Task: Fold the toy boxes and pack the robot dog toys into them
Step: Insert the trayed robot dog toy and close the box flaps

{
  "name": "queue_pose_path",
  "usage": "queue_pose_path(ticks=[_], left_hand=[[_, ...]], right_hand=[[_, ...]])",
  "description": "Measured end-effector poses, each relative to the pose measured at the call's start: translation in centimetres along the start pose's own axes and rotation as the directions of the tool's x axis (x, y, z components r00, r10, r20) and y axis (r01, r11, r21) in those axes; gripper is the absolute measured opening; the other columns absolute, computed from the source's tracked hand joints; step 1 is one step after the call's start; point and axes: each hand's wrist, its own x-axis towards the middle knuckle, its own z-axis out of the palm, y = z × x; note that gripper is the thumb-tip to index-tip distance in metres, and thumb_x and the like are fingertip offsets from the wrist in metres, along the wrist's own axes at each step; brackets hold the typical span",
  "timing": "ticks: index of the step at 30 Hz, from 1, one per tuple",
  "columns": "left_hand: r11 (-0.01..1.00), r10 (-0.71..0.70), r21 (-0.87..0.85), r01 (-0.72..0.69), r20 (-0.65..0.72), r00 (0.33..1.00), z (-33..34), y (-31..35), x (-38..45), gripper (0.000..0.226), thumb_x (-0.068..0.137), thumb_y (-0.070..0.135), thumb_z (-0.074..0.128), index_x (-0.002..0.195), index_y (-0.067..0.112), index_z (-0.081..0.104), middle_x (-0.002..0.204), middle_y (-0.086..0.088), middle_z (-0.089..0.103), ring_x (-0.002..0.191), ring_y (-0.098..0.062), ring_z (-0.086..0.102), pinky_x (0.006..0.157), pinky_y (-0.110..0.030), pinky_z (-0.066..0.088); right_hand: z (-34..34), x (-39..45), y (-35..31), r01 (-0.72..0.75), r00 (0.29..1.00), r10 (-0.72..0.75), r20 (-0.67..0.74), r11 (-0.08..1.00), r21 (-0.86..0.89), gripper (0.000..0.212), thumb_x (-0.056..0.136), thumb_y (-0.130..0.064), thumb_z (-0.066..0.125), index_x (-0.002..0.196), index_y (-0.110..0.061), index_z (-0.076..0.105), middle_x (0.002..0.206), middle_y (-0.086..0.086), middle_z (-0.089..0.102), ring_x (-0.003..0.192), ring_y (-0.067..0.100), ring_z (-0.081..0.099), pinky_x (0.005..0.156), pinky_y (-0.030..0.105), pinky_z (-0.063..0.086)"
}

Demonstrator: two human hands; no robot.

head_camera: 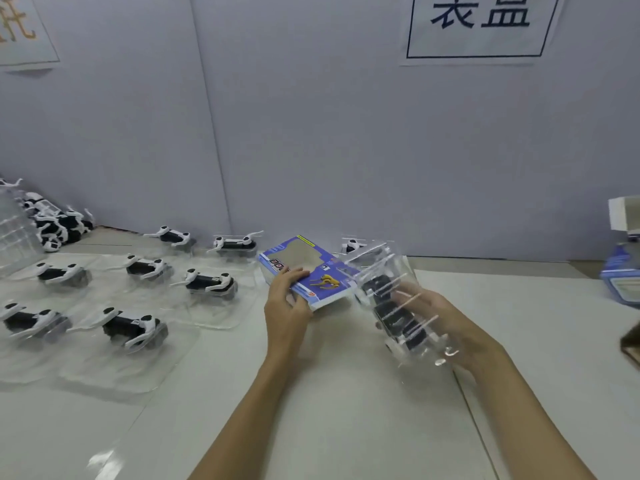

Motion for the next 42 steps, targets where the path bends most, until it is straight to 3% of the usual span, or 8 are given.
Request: queue_pose_path(ticks=[4,9,13,16,23,32,36,42], left_hand=[[0.996,-0.040,-0.084,0.037,-0.036,0.999,-0.7,0.9,0.3,0.059,0.068,0.007,0.040,0.115,0.018,0.074,0.131,0.005,0.069,0.132,-0.019,0.057,0.113,-0.042,0.046],[0.981,-0.058,-0.191,0.042,-0.076,0.995,-1.6,1.9,0.5,0.051,0.077,0.004,0.042,0.105,0.025,0.078,0.121,0.005,0.074,0.116,-0.005,0.065,0.085,-0.007,0.047],[0.992,0.123,-0.016,-0.123,0.044,0.991,-1.8,2.0,0.3,0.044,0.078,0.000,0.047,0.099,0.019,0.081,0.110,0.007,0.076,0.117,-0.013,0.062,0.099,-0.025,0.047],[0.949,0.258,0.130,-0.286,0.198,0.946,-1.4,2.1,-0.3,0.045,0.076,0.003,0.051,0.101,0.023,0.083,0.104,0.019,0.075,0.116,-0.009,0.059,0.099,-0.015,0.043],[0.877,0.212,0.293,-0.381,0.477,0.853,-2.3,0.7,0.1,0.047,0.084,-0.005,0.067,0.120,0.023,0.078,0.121,0.017,0.071,0.121,0.002,0.052,0.098,-0.010,0.042],[0.870,0.096,0.340,-0.357,0.593,0.800,-1.9,1.0,-0.3,0.058,0.080,0.027,0.060,0.137,0.036,0.066,0.138,0.028,0.057,0.135,0.001,0.040,0.108,-0.006,0.030],[0.847,0.085,0.339,-0.408,0.673,0.735,-2.1,0.4,-0.4,0.069,0.081,0.030,0.076,0.146,0.039,0.054,0.144,0.030,0.046,0.140,0.001,0.029,0.110,-0.008,0.025],[0.776,0.220,0.396,-0.491,0.560,0.799,-1.3,1.0,-1.0,0.054,0.080,0.015,0.067,0.132,0.029,0.064,0.129,0.019,0.060,0.120,-0.011,0.044,0.109,-0.041,0.039]], right_hand=[[0.5,-1.0,-0.8,0.018,0.996,-0.004,0.084,0.985,-0.171,0.057,0.075,-0.069,0.080,0.126,-0.047,0.069,0.121,-0.003,0.076,0.109,0.021,0.075,0.080,0.023,0.060],[1.1,-1.0,-1.2,0.046,0.992,-0.010,0.128,0.958,-0.282,0.054,0.079,-0.053,0.084,0.130,-0.045,0.068,0.119,-0.002,0.076,0.112,0.017,0.072,0.089,0.021,0.057],[2.2,-0.9,-1.1,0.050,0.996,-0.019,0.086,0.928,-0.370,0.047,0.078,-0.048,0.085,0.123,-0.053,0.070,0.104,-0.010,0.075,0.099,0.009,0.072,0.085,0.018,0.054],[2.4,-0.9,-1.2,0.075,0.997,-0.050,0.066,0.883,-0.464,0.040,0.082,-0.041,0.083,0.118,-0.052,0.071,0.099,-0.011,0.075,0.084,0.010,0.068,0.074,0.017,0.052],[1.6,-0.5,0.0,-0.095,0.986,-0.022,-0.164,0.735,-0.671,0.041,0.075,-0.043,0.086,0.109,-0.036,0.063,0.100,-0.014,0.075,0.079,0.008,0.070,0.081,0.032,0.058],[2.4,-0.2,0.2,-0.265,0.894,-0.177,-0.411,0.531,-0.805,0.045,0.081,-0.049,0.080,0.119,-0.039,0.057,0.107,-0.017,0.072,0.093,0.013,0.067,0.069,0.028,0.047],[3.2,0.3,0.6,-0.101,0.857,-0.298,-0.421,0.703,-0.704,0.053,0.083,-0.010,0.075,0.129,-0.032,0.059,0.117,-0.006,0.067,0.098,0.013,0.064,0.069,0.024,0.048],[4.0,0.8,0.4,0.239,0.717,-0.442,-0.538,0.882,-0.406,0.068,0.077,0.023,0.039,0.123,-0.020,0.064,0.122,0.005,0.063,0.112,0.014,0.064,0.082,0.016,0.053]])
